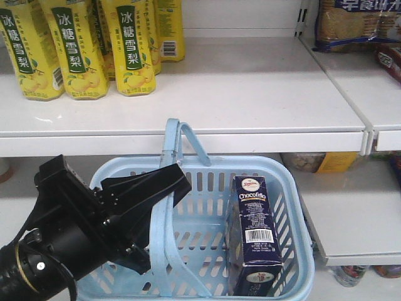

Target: Left arm holds basket, right arm returns cookies

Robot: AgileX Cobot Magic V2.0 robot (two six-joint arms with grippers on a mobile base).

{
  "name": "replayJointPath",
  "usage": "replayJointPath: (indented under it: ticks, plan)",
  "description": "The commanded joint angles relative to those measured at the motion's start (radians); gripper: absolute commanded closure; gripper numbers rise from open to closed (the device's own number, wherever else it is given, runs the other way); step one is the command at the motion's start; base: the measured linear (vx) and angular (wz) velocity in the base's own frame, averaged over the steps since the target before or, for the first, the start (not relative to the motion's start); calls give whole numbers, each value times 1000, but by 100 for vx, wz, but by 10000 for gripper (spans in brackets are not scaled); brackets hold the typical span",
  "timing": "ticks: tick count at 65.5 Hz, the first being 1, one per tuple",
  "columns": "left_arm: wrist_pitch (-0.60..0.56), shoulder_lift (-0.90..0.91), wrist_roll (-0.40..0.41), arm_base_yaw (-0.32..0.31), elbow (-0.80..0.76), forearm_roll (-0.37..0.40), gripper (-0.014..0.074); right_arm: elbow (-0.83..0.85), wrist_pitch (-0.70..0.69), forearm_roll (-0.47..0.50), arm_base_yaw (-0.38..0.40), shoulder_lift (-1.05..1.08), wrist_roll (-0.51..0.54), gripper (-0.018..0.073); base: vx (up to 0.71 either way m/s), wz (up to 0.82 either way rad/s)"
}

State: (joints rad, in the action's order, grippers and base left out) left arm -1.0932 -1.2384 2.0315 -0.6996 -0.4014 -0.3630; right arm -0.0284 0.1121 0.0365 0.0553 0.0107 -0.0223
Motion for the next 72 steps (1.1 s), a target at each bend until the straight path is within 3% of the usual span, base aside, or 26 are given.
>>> replayJointPath:
  ticks: [1,72]
  plan:
    - [-122,29,-1,-7,-29,42,596,-17,-72,-1,4,13,7,566,6,24]
    - [-122,29,-1,-7,-29,42,596,-17,-72,-1,4,13,7,566,1,5]
